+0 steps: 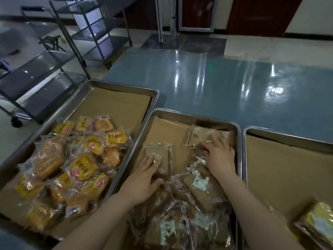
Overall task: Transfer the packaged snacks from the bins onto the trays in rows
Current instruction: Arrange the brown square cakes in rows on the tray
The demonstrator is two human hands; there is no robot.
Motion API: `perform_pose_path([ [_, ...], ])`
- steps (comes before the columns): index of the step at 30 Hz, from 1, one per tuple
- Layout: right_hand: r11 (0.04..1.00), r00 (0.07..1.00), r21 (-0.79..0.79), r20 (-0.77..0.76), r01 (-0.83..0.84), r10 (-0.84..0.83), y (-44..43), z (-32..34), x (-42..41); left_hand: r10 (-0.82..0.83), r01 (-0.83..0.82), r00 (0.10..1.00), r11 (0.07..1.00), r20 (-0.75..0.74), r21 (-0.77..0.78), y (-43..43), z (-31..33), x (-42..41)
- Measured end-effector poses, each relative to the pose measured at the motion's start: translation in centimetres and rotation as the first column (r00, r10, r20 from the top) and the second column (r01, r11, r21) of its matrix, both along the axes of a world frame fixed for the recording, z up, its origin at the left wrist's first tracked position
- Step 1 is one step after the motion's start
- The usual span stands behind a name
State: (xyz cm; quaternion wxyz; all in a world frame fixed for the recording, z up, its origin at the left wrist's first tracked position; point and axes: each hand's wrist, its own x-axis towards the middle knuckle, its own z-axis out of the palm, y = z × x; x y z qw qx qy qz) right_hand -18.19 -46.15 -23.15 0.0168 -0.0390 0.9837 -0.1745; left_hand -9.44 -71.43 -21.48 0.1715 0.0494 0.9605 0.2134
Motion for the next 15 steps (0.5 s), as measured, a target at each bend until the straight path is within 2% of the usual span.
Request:
perform_pose_path([
  [2,0.995,0.999,-0.103,-0.036,0.016,-0.019,-0.1,-0.7,0.9,0.118,-0.124,0.992,0.981,0.053,0.146,0.9,0.0,-1.5],
  [4,0.99,0.998,-0.142,-0.058,0.017,-0.026,-0.2,-1.1,1.4,0.237,-0.268,0.962,0.905,0.134,0.33,2.0,0.3,-3.0],
  [7,0.999,1.0,-0.05,-0.013,0.012,-0.013,-0.5,-1.1,1.6,0.368,-0.436,0.899,0.702,0.237,0.563,3.6,0.9,-4.9],
  [8,1.0,1.0,-0.003,0.004,0.018,-0.018,-0.5,-1.1,1.6,0.389,-0.449,0.89,0.657,0.238,0.606,3.8,1.0,-5.2],
  [9,0.999,0.999,0.035,0.012,0.03,-0.03,-0.5,-1.2,1.5,0.394,-0.423,0.899,0.673,0.19,0.607,3.9,0.9,-5.5],
  [10,0.997,0.999,0.057,0.01,0.042,-0.043,-0.6,-1.2,1.5,0.376,-0.359,0.923,0.757,0.085,0.546,3.7,0.7,-5.6],
  [12,0.997,0.999,0.073,-0.043,0.029,-0.026,-0.7,-1.0,1.5,0.212,-0.148,0.957,0.944,-0.197,0.296,3.1,0.2,-6.0],
  [13,0.997,0.997,0.081,-0.077,-0.012,0.018,-0.8,-0.9,1.4,0.083,-0.033,0.954,0.984,-0.287,0.173,2.8,-0.1,-6.4],
  [15,0.987,0.985,0.106,-0.11,-0.119,0.131,-1.1,-0.9,1.4,-0.15,0.147,0.948,0.989,-0.279,-0.03,2.4,-0.5,-7.5],
])
